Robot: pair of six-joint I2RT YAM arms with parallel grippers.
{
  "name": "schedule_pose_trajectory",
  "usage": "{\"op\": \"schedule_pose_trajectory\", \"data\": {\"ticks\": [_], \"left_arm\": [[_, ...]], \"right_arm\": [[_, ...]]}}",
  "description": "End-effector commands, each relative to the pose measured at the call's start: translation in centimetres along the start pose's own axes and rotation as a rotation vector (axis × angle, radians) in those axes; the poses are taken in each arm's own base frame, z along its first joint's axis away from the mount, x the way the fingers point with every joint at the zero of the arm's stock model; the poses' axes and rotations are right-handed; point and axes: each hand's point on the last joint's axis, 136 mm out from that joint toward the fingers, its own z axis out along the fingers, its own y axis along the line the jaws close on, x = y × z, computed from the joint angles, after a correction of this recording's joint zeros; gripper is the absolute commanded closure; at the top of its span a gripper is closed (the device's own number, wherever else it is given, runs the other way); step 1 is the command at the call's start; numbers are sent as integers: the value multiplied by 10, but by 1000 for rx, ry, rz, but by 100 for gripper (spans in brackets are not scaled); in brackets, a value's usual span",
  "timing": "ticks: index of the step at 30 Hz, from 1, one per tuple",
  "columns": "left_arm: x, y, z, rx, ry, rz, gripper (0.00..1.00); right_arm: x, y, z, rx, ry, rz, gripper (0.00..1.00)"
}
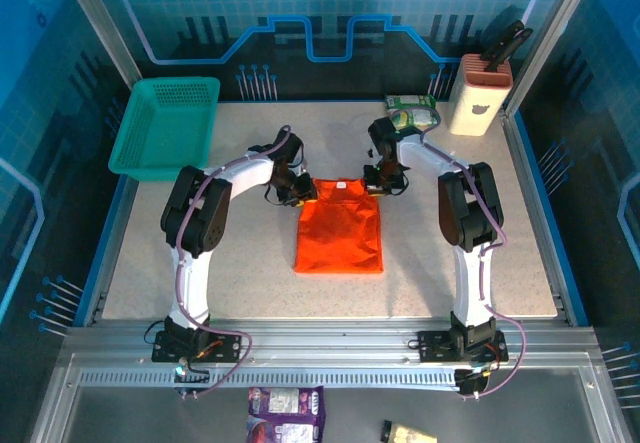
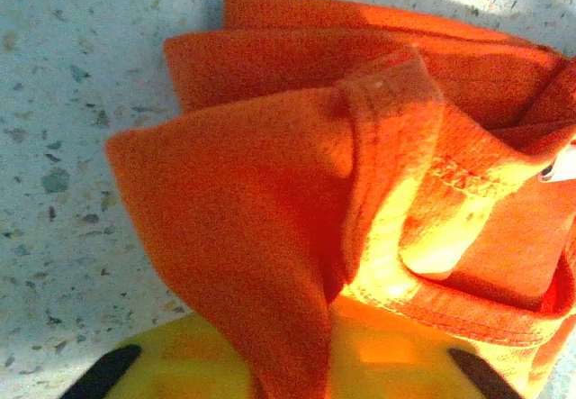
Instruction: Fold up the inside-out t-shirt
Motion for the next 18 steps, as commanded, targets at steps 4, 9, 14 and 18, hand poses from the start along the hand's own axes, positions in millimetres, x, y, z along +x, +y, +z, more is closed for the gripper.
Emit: {"op": "schedule_pose_trajectory", "data": {"ticks": [4,9,14,18], "left_arm": [[-5,8,-2,11,-29,-7,97],[-20,-5,-20,79,-99,12,100],[-30,-13,-29,113,-123,25,100],[-39,-20,-35,146,-156,41,100]], "right_arm": [[-2,3,-6,8,-13,-12,100],[-11,0,-18,-14,-59,4,100],[-19,1,-28,-35,-91,-7,100],[-29,0,-39,-40,-134,-21,100]]}}
